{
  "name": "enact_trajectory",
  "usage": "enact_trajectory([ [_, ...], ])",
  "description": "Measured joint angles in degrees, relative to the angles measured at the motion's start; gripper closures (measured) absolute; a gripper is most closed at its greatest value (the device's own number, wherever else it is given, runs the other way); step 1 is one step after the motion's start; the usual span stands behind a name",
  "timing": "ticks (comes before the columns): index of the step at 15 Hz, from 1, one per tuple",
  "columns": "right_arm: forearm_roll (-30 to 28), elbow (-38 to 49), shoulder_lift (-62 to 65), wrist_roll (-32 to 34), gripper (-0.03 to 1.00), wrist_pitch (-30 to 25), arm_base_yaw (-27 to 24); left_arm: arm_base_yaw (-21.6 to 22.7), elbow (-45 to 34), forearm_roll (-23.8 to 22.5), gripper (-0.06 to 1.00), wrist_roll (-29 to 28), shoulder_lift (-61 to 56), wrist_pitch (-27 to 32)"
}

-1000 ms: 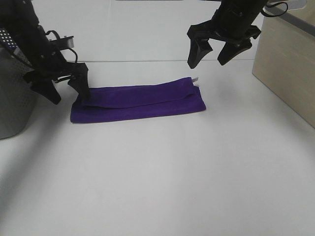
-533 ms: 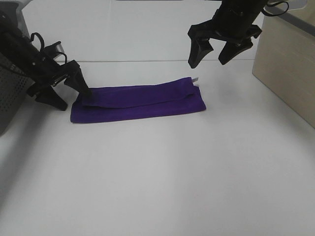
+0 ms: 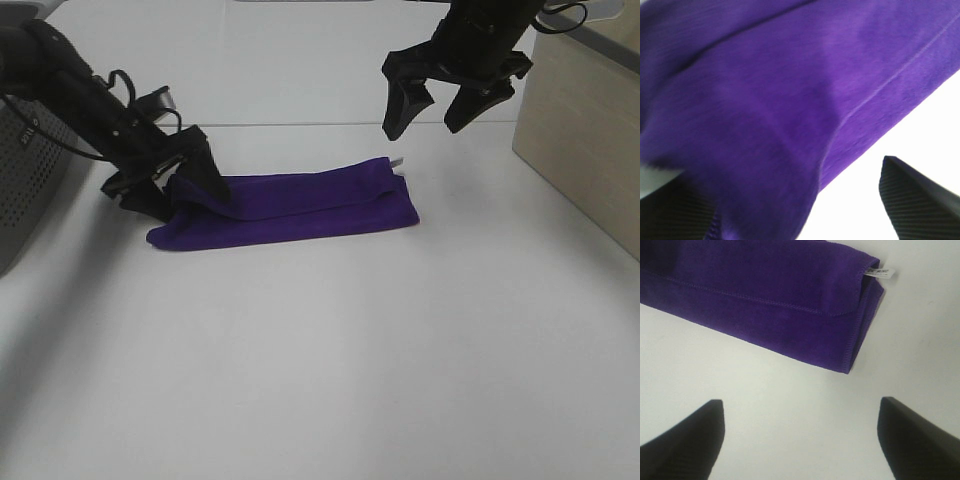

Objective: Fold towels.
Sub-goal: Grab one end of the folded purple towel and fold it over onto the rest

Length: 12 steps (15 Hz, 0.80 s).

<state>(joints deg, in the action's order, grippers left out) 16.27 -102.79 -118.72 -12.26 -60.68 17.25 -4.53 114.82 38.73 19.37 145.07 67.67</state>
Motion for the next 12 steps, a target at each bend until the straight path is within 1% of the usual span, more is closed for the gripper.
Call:
enact_trajectory([
  [1,0.00,0.00,0.00,0.00,0.15,-0.46,0.00,-1.89,0.23,-0.17,0.18,0.00,0.17,-1.09],
  [2,-0.23,0.00,0.00,0.00,0.15,-0.69,0.00,-3.38,0.29,-1.20,0.25,-0.46,0.17,-2.12],
  [3,-0.40,0.00,0.00,0.00,0.15,-1.03,0.00,-4.47,0.46,-2.69,0.37,-1.43,0.23,-2.81],
  [4,-0.46,0.00,0.00,0.00,0.15,-1.72,0.00,-4.70,0.97,-4.47,0.53,-2.29,0.57,-3.09],
  [5,-0.74,0.00,0.00,0.00,0.15,-2.23,0.00,-4.70,1.66,-5.96,0.71,-2.69,0.86,-3.15],
  [6,-0.92,0.00,0.00,0.00,0.15,-2.81,0.00,-4.64,2.64,-6.99,0.84,-2.86,1.03,-2.81],
  [7,-0.92,0.00,0.00,0.00,0.15,-3.67,0.00,-4.64,4.01,-8.59,0.90,-2.98,1.15,-2.18],
  [9,-1.03,0.00,0.00,0.00,0.15,-5.39,0.00,-4.70,7.68,-12.83,0.90,-3.21,0.92,-0.40],
  [10,-1.03,0.00,0.00,0.00,0.15,-6.70,0.00,-4.70,11.52,-14.27,0.90,-3.27,0.57,1.26],
  [12,-1.03,0.00,0.00,0.00,0.15,-7.96,0.00,-5.21,16.39,-14.09,0.90,-3.27,0.40,1.38],
])
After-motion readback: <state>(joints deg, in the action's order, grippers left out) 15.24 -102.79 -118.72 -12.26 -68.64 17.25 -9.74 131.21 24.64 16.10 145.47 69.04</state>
